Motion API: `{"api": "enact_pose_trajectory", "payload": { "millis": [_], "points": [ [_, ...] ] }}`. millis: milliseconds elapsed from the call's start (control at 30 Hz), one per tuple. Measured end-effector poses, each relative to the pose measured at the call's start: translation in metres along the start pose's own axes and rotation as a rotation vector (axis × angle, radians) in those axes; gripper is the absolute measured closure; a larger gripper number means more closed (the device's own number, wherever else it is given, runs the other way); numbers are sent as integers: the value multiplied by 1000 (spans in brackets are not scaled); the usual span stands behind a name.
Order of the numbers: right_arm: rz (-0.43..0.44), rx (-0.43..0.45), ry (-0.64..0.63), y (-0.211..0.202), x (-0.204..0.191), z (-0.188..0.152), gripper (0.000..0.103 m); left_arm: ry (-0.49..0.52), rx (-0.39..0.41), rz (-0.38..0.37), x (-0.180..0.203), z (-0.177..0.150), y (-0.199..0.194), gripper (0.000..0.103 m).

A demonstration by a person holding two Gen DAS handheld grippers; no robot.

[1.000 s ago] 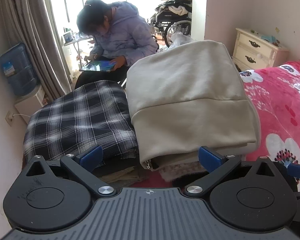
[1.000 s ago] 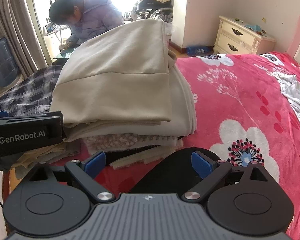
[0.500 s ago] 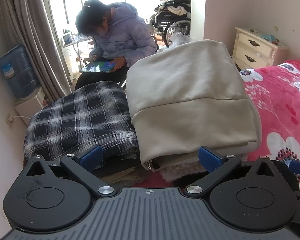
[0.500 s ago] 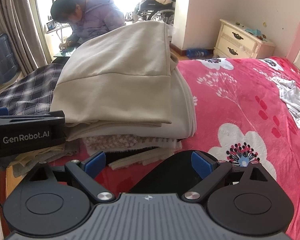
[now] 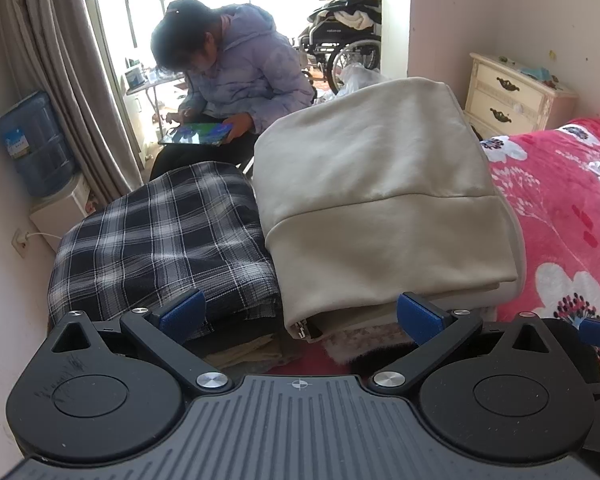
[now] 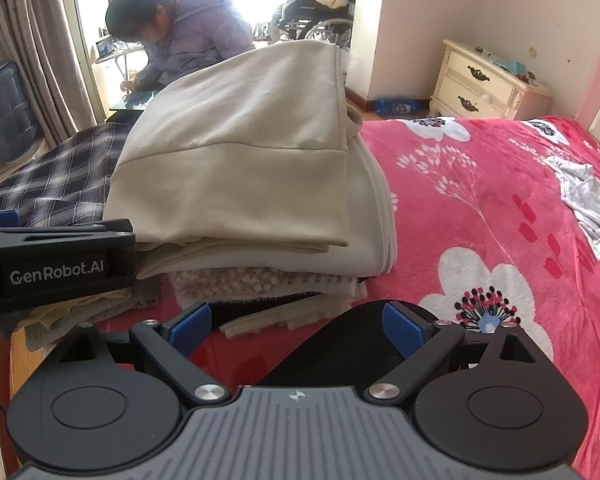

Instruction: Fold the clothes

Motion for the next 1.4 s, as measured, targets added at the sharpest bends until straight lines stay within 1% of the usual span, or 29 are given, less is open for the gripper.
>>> {"api": "enact_pose_trajectory", "payload": {
  "millis": [1400],
  "points": [
    [-3,-7,-19,2,-8,0,7,-7,-8,-2,-11,-1,6,0]
  ]
}}
Point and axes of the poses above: each gripper's, at about its wrist camera, not at the fingertips, and y roughly the way its jaws point, x to its right, z to its top, the point moved 3 cm from there along y, roughly the way its jaws point, and after that the axes turned 4 degrees about -z, right-handed, at the moved point
